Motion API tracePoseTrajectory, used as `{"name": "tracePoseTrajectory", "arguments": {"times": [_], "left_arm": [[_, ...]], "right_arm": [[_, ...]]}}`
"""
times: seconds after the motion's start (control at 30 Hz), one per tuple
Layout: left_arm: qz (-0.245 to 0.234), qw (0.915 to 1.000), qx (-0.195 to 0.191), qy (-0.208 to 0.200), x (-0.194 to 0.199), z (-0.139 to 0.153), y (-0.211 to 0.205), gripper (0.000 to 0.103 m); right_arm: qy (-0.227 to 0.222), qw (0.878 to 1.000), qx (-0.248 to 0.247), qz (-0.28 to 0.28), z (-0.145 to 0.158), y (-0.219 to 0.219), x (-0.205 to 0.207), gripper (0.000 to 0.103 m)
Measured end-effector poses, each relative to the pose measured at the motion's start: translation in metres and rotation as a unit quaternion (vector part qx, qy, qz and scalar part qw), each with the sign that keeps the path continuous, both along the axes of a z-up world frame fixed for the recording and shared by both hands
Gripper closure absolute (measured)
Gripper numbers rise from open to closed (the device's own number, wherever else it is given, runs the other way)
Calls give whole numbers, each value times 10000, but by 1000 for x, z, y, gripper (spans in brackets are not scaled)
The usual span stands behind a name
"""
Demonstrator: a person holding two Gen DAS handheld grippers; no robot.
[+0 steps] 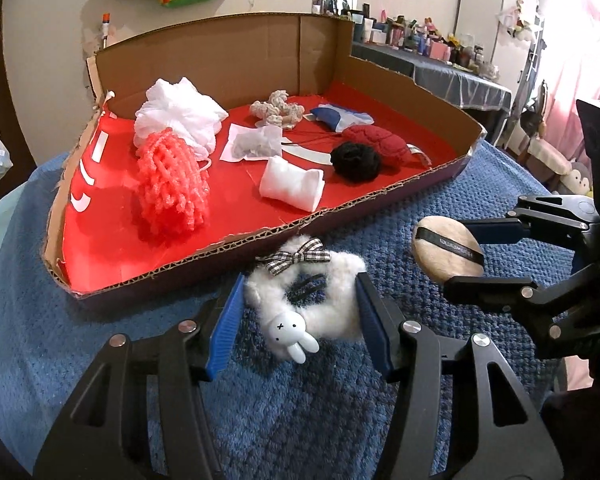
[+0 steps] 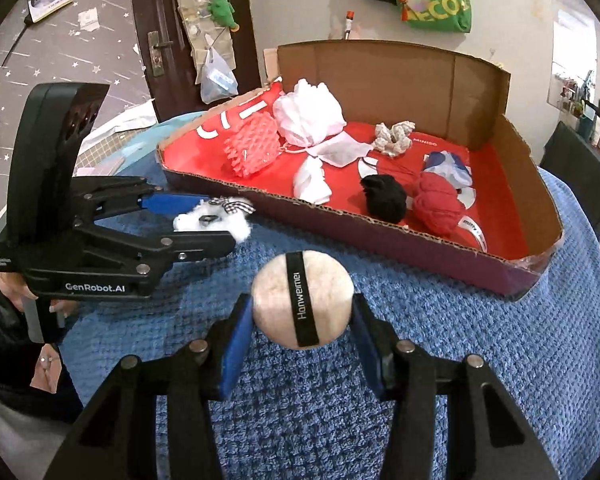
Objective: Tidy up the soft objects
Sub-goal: 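Close the right tool on the powder puff while the left tool grasps the bunny ring, then carry the powder puff into the red box while the left tool carries the bunny ring there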
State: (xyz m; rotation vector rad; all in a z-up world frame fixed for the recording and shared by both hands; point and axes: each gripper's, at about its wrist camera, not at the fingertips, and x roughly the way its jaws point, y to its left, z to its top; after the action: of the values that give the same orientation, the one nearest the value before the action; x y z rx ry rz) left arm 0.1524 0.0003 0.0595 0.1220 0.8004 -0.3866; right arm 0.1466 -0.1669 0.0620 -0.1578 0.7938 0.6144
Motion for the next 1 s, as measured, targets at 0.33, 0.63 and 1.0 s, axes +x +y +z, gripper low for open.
{"name": "tracePoseTrajectory", "arguments": {"times": [0.33, 0.63, 1.0], "left_arm": [[-126, 9996, -195, -155, 7, 25, 1, 50], [-227, 9984, -101, -518, 61, 74, -10, 50], [133, 9991, 403, 35, 198, 88, -29, 50]], "right_arm": [[-176, 9996, 226, -87, 22, -5, 8, 52], [-469, 9976, 243, -443, 73, -15, 62, 51], [18, 9941, -529, -947, 88, 1, 189, 50]]}}
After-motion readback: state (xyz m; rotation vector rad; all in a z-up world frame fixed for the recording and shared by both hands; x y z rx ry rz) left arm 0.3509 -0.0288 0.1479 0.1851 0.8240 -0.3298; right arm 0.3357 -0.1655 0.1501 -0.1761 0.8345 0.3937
